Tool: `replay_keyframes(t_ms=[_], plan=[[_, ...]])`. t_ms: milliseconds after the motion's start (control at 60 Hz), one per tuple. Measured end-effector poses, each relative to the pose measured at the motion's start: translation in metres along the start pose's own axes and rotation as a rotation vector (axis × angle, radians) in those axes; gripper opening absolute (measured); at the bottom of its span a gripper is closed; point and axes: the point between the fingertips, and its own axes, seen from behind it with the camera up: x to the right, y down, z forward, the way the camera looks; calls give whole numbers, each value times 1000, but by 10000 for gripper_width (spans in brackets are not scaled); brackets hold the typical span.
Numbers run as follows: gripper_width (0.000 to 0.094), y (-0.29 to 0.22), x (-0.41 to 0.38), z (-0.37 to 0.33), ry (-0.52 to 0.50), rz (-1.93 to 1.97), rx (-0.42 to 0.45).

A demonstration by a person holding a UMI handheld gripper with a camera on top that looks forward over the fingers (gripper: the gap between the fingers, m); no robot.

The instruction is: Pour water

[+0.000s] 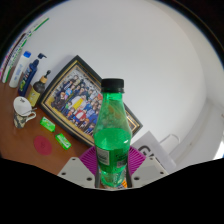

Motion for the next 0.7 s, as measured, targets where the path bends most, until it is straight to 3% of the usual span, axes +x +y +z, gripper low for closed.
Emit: replay_keyframes(t_ms=[150, 283, 700], plan=[[356, -84, -28, 9, 88, -402, 131], [353, -122, -74, 17, 126, -719, 189], [357, -134, -146, 39, 200, -1282, 259]])
